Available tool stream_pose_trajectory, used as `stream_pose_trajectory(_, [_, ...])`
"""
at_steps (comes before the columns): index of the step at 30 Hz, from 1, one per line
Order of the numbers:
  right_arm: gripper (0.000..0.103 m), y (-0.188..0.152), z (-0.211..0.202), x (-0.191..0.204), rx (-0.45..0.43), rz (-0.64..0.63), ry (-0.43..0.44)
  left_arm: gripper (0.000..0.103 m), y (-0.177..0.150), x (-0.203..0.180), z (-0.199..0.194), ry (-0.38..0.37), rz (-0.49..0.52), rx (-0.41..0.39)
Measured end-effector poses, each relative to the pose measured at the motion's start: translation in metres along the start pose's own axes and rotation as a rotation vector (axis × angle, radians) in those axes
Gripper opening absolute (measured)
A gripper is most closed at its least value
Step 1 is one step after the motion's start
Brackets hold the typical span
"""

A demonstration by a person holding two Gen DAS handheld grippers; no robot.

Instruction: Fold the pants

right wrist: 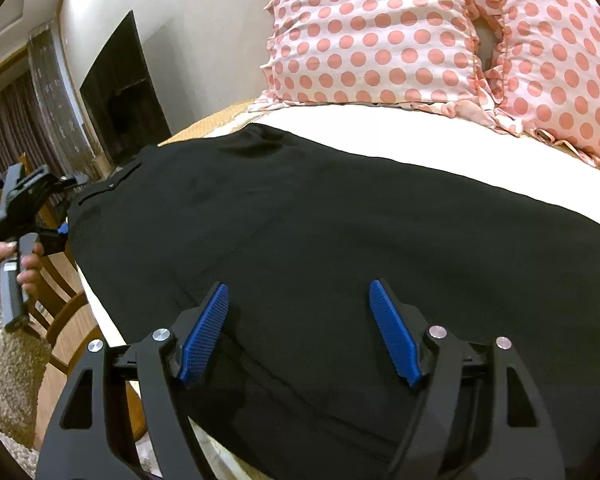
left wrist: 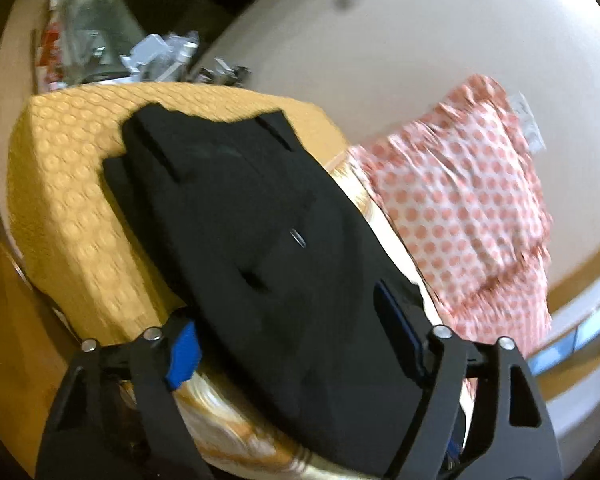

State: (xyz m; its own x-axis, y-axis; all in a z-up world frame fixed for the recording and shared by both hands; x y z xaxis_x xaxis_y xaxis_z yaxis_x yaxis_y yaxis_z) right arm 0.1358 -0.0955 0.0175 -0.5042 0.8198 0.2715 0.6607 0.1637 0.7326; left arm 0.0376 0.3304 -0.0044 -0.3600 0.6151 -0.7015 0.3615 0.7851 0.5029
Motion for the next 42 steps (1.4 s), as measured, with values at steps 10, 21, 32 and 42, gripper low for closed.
stream_pose_trajectory(10, [0.077, 0.000, -0.060, -0.044, -0.150, 0.105, -0.012, 0.019, 0.022, -0.009, 0.010, 0.153, 0.074, -0.069])
stream_pose_trajectory(21, [0.077, -0.033, -0.139, -0.143, -0.291, 0.323, -0.156, 0.015, -0.032, -0.220, -0.003, 0.113, 0.653, -0.152])
stream_pose_trajectory(32, [0.077, -0.078, -0.185, -0.202, -0.350, 0.487, -0.252, 0.015, -0.309, -0.380, 0.038, -0.298, 1.313, 0.181])
stream_pose_trajectory(42, [0.077, -0.090, -0.185, -0.219, -0.339, 0.532, -0.267, 0.014, -0.347, -0.346, 0.049, -0.260, 1.365, 0.301])
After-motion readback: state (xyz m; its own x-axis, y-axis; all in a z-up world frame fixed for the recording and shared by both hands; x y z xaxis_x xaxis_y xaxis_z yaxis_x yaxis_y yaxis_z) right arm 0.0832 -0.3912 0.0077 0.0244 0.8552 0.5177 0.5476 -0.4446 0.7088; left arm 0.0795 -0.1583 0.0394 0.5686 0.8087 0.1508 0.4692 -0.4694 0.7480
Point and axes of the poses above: each gripper's, at about its wrist camera, not at the fingertips, and z roughly the way its jaws point, x to its left, y to its top, the point moved 4 cm from there along z, roughly the way its jaws point, and after that the axes turned 4 degrees about z, right-handed, at the moved point
